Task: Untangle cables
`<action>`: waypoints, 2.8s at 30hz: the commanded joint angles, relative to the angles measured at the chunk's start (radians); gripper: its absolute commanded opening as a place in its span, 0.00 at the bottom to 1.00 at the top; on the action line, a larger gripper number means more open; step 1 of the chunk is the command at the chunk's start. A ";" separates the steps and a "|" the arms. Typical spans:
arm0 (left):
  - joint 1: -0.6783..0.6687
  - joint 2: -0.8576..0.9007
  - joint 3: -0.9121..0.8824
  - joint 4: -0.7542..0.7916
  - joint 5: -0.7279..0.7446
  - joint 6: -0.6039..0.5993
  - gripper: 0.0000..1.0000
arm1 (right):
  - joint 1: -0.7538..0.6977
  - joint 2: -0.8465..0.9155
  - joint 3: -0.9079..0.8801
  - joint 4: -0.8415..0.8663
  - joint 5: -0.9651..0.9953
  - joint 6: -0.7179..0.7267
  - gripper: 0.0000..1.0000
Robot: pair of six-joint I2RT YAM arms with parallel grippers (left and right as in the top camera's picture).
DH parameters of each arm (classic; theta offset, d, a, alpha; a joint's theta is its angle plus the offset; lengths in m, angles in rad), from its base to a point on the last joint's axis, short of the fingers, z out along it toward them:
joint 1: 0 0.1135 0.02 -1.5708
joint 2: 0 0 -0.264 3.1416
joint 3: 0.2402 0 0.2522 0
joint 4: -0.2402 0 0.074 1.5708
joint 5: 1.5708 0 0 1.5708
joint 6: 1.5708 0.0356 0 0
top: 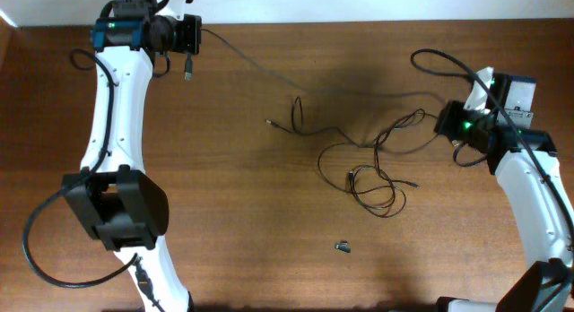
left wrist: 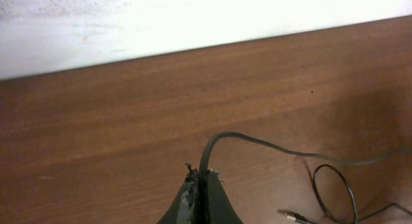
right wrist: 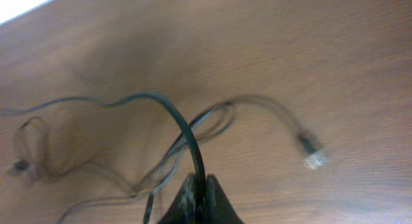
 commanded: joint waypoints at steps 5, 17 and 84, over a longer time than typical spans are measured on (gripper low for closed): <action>0.002 0.008 0.003 -0.002 -0.014 0.006 0.00 | -0.007 -0.045 0.035 -0.177 -0.246 -0.047 0.04; -0.014 0.091 0.003 0.108 -0.019 0.005 0.00 | -0.264 -0.037 0.201 0.061 0.196 -0.047 0.04; -0.196 0.213 0.006 0.240 0.084 0.060 0.99 | -0.289 0.360 0.181 -0.039 0.158 -0.200 0.91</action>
